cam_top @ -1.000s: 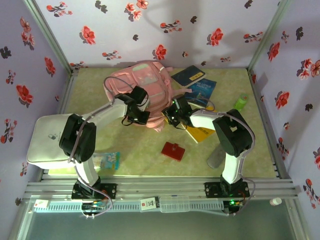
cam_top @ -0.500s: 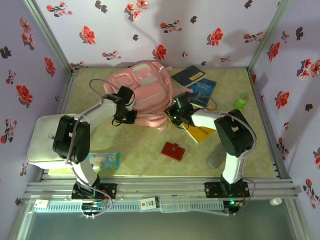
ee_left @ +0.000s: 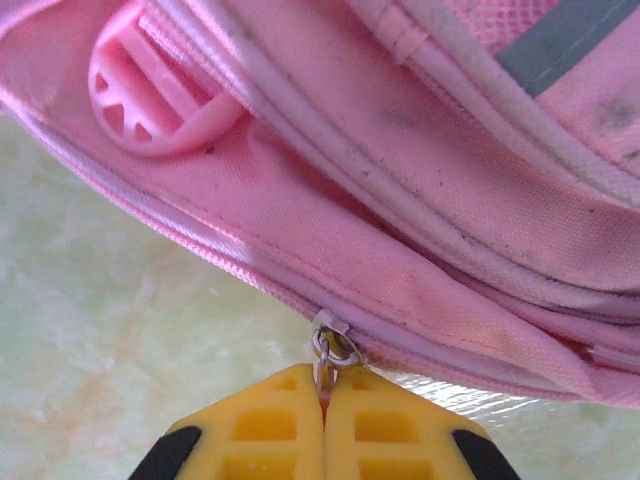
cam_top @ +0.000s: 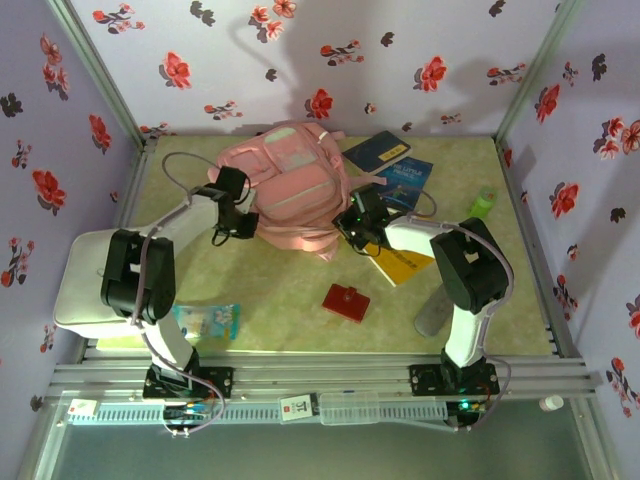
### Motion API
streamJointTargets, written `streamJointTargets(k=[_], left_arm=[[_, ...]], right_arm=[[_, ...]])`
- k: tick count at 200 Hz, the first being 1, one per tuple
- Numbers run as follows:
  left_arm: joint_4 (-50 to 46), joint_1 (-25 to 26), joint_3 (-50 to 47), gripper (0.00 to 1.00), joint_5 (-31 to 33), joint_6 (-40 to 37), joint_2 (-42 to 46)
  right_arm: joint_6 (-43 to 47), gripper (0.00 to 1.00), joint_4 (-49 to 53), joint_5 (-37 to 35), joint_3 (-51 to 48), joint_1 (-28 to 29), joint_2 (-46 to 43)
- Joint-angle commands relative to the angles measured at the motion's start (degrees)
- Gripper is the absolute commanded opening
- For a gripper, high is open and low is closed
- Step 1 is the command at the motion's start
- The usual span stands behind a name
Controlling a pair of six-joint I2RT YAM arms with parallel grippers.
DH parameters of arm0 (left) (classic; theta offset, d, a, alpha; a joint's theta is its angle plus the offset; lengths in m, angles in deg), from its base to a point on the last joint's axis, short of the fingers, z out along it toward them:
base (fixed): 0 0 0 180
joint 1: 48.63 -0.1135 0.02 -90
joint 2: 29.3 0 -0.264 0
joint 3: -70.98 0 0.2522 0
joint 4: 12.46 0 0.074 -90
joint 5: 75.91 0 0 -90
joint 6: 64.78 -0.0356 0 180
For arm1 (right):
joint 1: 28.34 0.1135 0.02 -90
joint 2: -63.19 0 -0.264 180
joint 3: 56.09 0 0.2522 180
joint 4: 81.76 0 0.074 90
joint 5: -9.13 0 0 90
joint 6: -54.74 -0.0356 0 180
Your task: Pack books, pencil case, and school supplies into a backpack
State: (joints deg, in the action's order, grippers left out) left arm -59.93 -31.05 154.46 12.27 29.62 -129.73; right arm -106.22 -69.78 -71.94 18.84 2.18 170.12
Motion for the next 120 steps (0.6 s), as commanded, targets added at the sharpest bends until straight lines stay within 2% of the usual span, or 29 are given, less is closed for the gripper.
streamJointTargets(k=[1,66,120], left_arm=[[3.4,-1.9,0.7,0.0,3.9,-10.0,-1.1],[2.6,-6.2,5.7,0.0,9.1,-13.3,-4.7],[5.9,-7.1,5.3,0.0,14.6,-9.8,-6.4]], right_arm=[[2.7,0.3,5.5,-6.5,0.8,-2.0,-1.1],[3.6,0.3,6.0,-6.2,0.9,-2.3,-1.5],[3.0,0.3,0.9,-3.8,-0.9,-1.5,-1.9]])
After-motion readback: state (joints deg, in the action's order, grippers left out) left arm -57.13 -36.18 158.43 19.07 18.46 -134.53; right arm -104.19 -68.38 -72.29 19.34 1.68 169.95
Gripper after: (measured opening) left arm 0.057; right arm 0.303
